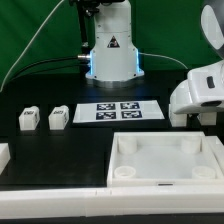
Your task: Assemble one leg
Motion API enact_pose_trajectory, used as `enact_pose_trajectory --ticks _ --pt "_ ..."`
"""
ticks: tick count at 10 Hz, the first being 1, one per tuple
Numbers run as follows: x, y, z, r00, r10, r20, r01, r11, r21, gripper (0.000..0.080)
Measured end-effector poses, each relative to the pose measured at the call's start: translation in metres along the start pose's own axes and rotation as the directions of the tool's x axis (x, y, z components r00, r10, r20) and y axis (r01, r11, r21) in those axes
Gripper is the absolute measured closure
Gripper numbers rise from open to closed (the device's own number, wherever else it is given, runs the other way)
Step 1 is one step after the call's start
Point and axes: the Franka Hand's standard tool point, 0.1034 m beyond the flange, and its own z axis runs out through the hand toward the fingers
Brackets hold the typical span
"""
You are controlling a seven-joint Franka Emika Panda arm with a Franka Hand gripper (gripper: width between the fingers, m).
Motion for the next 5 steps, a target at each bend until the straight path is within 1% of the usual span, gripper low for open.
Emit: enact_pose_trajectory --ticks 3,5 --pt "0.002 0.002 0.006 1.0 0.002 -0.004 -0.002 1.0 0.003 0.0151" --pt "0.0 0.003 0.012 1.0 0.004 0.005 -0.004 1.0 0.0 0.0151"
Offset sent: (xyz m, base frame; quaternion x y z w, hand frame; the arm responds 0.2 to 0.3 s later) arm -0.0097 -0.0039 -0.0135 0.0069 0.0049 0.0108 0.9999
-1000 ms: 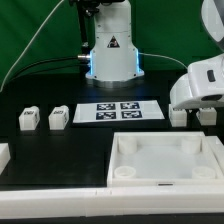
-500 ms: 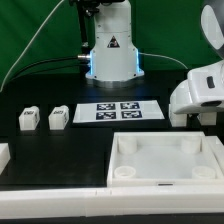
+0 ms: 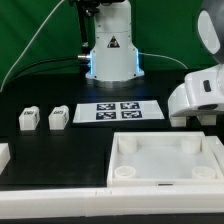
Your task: Assemble one leg
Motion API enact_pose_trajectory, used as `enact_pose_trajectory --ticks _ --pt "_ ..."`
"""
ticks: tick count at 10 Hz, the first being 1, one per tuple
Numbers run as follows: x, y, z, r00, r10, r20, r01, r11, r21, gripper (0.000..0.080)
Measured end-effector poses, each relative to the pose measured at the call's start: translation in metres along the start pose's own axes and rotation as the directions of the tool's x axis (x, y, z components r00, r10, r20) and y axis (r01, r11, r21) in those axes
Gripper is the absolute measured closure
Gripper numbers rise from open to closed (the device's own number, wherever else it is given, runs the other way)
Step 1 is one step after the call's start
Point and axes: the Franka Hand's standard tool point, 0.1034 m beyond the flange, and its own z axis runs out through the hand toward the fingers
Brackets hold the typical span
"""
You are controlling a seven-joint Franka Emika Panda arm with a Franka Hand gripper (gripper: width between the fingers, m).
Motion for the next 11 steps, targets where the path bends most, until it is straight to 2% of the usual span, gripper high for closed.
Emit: enact_pose_trajectory --ticks 4,8,9,10,11 --pt "-0.0041 0.0031 0.0075 1.0 0.004 0.014 -0.004 1.0 -0.002 0.0151" --pt "-0.0034 -0.0032 0.0069 1.0 0.001 0.004 -0.001 1.0 -0.003 0.0155" --pt "-0.0035 -0.0035 0.0069 1.0 0.001 0.004 -0.001 1.0 -0.003 0.0313" --pt "-0.0035 -0.0034 0.0069 1.0 0.001 0.004 -0.001 1.0 -0.003 0.0512" --pt "-0.0034 -0.0033 0.0068 1.0 0.001 0.004 -0.001 1.0 -0.003 0.0508"
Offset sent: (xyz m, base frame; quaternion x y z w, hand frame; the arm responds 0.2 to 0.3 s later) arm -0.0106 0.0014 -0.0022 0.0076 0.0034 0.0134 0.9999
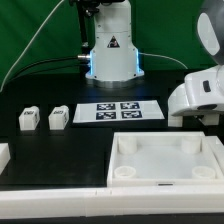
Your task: Assemble one leg
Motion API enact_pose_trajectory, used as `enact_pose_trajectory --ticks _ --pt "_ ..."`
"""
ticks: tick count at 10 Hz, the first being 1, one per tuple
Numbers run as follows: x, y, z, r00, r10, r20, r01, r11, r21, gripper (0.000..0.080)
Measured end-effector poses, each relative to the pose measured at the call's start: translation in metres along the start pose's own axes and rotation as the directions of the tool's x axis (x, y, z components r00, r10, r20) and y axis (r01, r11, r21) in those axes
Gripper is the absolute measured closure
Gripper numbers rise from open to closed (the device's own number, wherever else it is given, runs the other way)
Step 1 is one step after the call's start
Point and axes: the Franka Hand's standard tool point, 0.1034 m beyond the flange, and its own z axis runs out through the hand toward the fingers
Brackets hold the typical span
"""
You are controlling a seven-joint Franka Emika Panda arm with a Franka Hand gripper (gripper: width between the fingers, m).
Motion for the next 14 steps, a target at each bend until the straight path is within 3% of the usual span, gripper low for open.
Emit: enact_pose_trajectory --ticks 5,8,11,12,14 --pt "0.0 0.0 -0.007 1.0 0.0 -0.007 0.0 1.0 0.001 0.0508" --pt "-0.014 0.009 -0.034 1.0 0.008 -0.004 -0.008 1.0 0.001 0.0507" --pt "-0.035 0.025 -0.073 0.999 0.031 -0.029 -0.031 1.0 0.007 0.0506" --pt "-0.034 0.029 -0.08 0.998 0.039 -0.054 -0.038 0.999 0.015 0.0506" --pt "-0.033 0.027 -0.077 0.996 0.036 -0.078 -0.035 0.999 0.016 0.0506"
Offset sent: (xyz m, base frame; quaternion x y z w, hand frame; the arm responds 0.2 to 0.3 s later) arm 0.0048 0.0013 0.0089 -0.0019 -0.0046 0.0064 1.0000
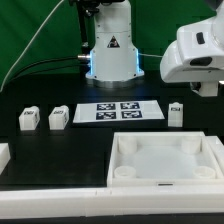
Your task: Assemble one leg
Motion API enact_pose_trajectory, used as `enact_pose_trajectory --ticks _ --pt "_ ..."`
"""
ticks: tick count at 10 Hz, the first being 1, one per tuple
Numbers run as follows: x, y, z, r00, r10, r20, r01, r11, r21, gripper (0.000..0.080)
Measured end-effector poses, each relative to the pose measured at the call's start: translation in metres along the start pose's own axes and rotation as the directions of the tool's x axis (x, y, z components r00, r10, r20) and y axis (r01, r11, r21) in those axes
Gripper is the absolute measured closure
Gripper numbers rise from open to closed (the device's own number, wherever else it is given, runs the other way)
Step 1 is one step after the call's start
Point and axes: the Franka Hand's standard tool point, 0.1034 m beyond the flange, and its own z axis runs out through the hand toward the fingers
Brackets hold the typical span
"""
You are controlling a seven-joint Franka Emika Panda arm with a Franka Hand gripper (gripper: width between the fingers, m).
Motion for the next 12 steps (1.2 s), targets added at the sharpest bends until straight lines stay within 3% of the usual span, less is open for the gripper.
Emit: enact_pose_trajectory --ticks 1,4,6,9,10,11,12 --pt "0.01 -0.003 -0.005 0.995 0.0 -0.096 0.001 1.0 0.016 0.0506" --pt "0.015 -0.005 -0.01 0.916 -0.008 -0.402 0.029 0.998 0.047 0.0506" --pt "0.023 0.013 -0.017 0.846 -0.054 -0.53 0.087 0.996 0.037 0.0506" --pt "0.038 0.04 -0.039 0.677 -0.01 -0.736 0.08 0.995 0.061 0.0506" --pt "0.034 0.049 -0.038 0.703 -0.034 -0.71 0.088 0.995 0.039 0.0506" --pt "0.036 0.056 -0.053 0.707 -0.039 -0.706 0.089 0.995 0.034 0.0506" --pt "0.039 0.053 -0.054 0.694 -0.039 -0.719 0.091 0.995 0.034 0.0506"
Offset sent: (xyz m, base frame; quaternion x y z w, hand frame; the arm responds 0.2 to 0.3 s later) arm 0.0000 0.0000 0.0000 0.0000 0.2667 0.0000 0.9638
